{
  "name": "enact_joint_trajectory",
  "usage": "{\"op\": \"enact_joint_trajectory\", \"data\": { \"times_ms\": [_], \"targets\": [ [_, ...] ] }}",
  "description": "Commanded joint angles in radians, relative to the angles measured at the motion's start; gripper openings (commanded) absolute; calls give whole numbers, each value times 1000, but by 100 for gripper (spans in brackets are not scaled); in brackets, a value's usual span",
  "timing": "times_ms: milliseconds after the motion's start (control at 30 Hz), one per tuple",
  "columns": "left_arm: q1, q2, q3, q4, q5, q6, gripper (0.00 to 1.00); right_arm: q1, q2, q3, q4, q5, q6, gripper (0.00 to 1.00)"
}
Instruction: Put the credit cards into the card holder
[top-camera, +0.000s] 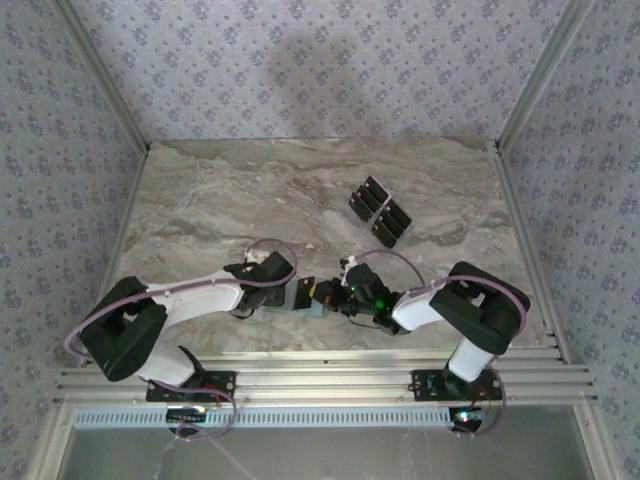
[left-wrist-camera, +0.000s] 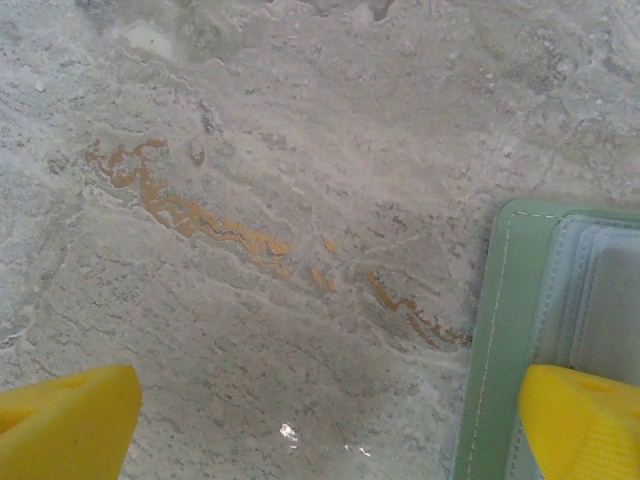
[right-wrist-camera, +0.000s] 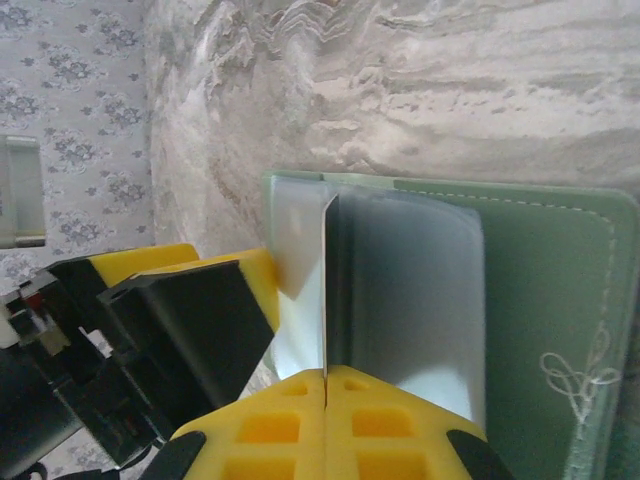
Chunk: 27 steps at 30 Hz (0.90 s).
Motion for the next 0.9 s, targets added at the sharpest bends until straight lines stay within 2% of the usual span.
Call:
{"op": "enact_joint_trajectory", "data": {
  "times_ms": [0,867],
  "targets": [
    [-11,9,-34,-36,72,0,98,12,-42,-11,-18,5,-26,0],
    [-11,5,-45,-32,74,-6,98,-4,-50,-48,-59,48,-53,0]
  ]
}}
